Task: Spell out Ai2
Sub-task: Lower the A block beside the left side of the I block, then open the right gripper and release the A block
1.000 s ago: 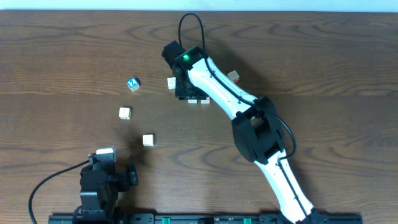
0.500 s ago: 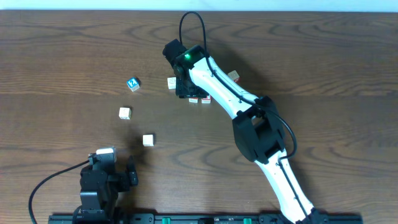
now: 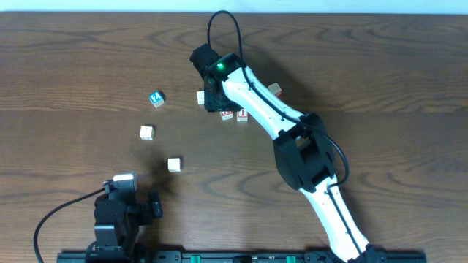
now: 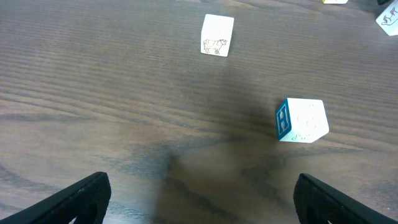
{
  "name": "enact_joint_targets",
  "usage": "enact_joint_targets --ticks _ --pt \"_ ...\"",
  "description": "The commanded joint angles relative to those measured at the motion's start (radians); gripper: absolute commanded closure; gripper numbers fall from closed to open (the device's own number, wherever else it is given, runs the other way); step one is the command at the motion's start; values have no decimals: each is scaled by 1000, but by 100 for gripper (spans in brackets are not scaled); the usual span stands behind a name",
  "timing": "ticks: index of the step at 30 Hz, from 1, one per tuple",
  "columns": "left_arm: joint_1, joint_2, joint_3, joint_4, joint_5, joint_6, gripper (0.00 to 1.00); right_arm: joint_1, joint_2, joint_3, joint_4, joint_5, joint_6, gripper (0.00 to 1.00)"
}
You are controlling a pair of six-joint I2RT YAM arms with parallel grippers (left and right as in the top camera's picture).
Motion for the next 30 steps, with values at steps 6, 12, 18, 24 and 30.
enact_joint_targets --ticks 6,12,18,24,30 --pt "-3 -6 -23 -33 -7 3 5 -16 10 -6 36 31 -40 53" --pt "-3 -6 -23 -33 -7 3 5 -24 10 -6 51 31 -57 55" --pt "-3 -6 -23 -33 -7 3 5 -26 10 -5 76 30 -91 81" --pt "-3 -6 -23 -33 -7 4 5 -26 10 -5 78 30 -91 98" --pt "-3 -6 -23 -33 -7 4 5 -26 10 -5 50 30 -90 99"
